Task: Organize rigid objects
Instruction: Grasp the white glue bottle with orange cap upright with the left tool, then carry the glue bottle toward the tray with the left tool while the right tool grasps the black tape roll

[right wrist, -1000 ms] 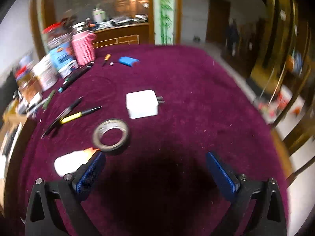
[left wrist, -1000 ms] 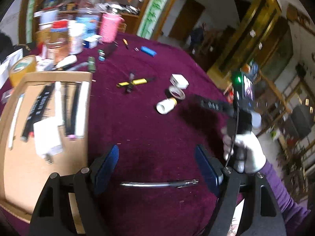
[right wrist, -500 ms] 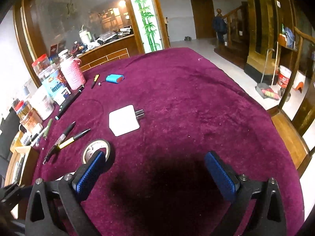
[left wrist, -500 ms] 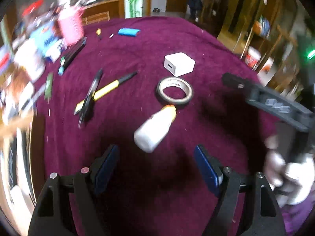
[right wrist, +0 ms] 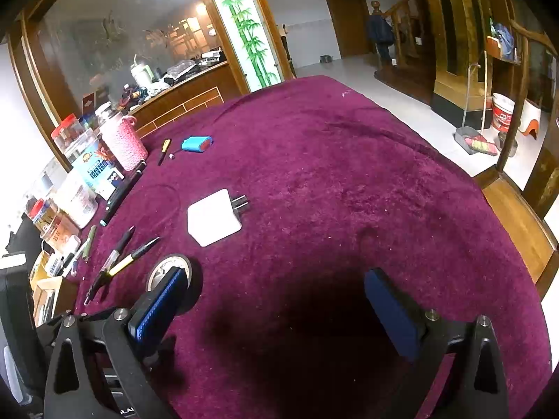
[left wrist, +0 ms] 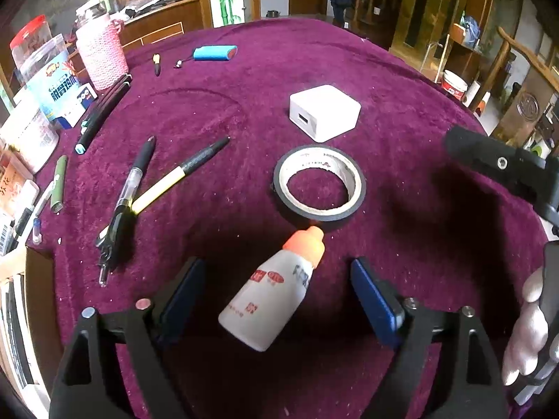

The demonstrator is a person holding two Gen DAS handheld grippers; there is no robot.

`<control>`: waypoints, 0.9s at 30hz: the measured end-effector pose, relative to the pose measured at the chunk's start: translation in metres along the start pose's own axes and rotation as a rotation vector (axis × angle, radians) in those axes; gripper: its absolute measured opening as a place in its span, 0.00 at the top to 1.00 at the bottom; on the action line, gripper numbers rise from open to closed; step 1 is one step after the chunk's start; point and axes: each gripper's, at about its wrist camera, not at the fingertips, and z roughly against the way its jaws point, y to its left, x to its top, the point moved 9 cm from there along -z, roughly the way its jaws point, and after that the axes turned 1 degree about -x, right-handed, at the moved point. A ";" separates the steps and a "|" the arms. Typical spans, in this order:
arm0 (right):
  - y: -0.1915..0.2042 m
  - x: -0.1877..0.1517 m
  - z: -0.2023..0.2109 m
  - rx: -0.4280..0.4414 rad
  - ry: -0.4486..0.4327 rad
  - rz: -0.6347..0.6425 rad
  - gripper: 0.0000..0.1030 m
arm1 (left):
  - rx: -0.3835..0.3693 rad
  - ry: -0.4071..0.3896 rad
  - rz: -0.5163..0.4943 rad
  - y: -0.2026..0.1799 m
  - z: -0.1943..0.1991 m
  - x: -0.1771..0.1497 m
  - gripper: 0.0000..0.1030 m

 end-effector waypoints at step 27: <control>0.007 -0.005 -0.003 -0.012 -0.019 0.067 0.01 | -0.162 -0.131 0.102 -0.008 0.078 -0.045 0.74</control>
